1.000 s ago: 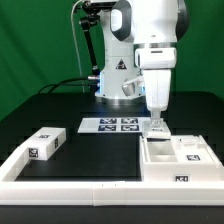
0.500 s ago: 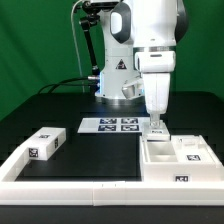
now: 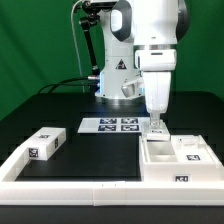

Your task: Assemble cabinet

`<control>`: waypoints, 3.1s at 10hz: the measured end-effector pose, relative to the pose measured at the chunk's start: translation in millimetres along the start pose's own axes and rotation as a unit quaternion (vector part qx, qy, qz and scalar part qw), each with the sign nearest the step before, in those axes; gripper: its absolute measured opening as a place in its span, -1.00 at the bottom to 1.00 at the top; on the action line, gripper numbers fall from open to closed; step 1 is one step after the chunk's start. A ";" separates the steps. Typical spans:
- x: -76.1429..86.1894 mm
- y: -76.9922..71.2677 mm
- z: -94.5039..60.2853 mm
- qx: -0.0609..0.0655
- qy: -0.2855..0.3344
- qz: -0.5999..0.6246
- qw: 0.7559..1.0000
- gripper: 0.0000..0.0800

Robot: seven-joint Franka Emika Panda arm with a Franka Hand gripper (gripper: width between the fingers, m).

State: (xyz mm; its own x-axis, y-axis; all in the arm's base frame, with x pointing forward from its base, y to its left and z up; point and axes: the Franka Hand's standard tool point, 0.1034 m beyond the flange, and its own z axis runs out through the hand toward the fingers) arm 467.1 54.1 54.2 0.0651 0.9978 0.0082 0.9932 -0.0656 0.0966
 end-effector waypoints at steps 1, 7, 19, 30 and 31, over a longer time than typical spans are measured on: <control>0.0 -0.1 1.3 0.001 0.000 0.000 1.000 -0.83; -4.1 1.2 1.5 0.013 -0.008 -0.024 1.000 -0.83; -11.0 24.0 0.6 0.021 -0.017 -0.073 0.997 -0.83; -9.4 49.1 0.6 0.032 -0.027 -0.057 0.998 -0.83; -10.5 49.0 0.6 0.034 -0.027 -0.068 0.997 -0.83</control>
Offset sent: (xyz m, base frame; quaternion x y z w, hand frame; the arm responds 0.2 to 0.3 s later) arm 0.0119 0.0018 0.0016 -0.0020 0.0063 -0.0162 0.9998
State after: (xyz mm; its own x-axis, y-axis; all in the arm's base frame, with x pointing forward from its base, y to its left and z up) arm 515.1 40.4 58.2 -0.0674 0.9962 -0.0549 0.9973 0.0689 0.0262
